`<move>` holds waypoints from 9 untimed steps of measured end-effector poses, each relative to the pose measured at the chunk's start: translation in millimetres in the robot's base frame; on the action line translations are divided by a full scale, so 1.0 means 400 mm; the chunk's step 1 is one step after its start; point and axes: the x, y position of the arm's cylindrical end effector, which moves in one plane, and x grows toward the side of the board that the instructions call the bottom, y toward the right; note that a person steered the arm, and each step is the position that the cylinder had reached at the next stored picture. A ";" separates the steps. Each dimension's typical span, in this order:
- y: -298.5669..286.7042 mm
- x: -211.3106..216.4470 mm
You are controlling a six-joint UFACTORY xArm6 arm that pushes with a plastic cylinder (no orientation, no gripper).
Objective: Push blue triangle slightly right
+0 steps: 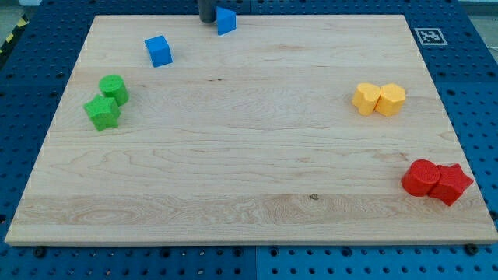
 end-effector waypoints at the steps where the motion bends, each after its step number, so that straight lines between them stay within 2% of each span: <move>1: -0.064 0.027; 6: -0.012 0.023; 9: 0.087 0.018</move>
